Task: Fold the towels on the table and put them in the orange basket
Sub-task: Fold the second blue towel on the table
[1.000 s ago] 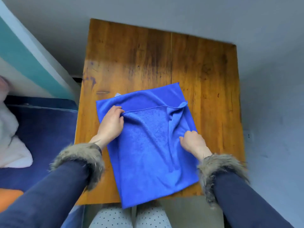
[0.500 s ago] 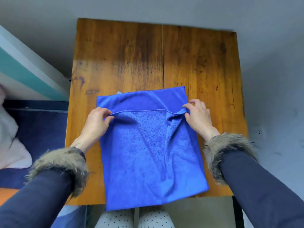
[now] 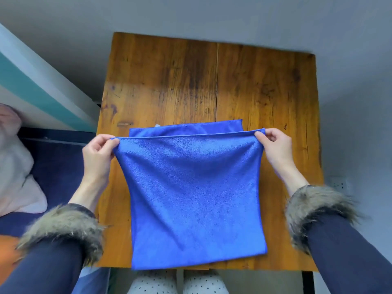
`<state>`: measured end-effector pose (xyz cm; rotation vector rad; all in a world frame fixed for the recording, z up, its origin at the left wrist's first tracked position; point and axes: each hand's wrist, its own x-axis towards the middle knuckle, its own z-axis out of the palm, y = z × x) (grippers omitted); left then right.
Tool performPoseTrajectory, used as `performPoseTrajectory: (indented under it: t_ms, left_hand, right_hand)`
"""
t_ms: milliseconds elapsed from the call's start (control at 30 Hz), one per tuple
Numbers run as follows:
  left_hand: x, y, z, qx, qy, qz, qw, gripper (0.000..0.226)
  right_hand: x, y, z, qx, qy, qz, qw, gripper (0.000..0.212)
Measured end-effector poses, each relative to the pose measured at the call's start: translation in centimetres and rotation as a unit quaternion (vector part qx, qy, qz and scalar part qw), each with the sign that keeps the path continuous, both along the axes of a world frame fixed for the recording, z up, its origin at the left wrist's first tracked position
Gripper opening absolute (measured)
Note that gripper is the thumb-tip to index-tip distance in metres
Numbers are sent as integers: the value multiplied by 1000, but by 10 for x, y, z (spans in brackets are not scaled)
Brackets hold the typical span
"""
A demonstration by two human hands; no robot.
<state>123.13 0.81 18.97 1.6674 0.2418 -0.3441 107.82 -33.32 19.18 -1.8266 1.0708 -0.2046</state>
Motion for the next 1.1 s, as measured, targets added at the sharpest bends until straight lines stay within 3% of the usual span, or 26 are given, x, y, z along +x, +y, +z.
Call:
performPoseTrajectory:
  t_ms: [300, 400, 533, 700, 967, 1100]
  left_hand:
    - [25, -22, -37, 221, -90, -61, 969, 15]
    - [37, -20, -51, 336, -122, -154, 921, 11]
    - [52, -16, -63, 418, -189, -268, 847, 16]
    - [59, -23, -61, 417, -226, -346, 810, 18]
    - [47, -24, -62, 406, -265, -350, 801, 17]
    - [53, -25, -58, 435, -247, -369, 783, 21]
  right_hand:
    - [39, -11, -33, -41, 13, 8, 999, 9]
    - [48, -14, -41, -91, 62, 80, 991, 0]
    - [60, -23, -49, -185, 119, 213, 952, 7]
    - [72, -27, -46, -252, 145, 330, 898, 7]
    - [82, -32, -40, -264, 193, 415, 849, 11]
    - [77, -31, -34, -240, 211, 422, 848, 14]
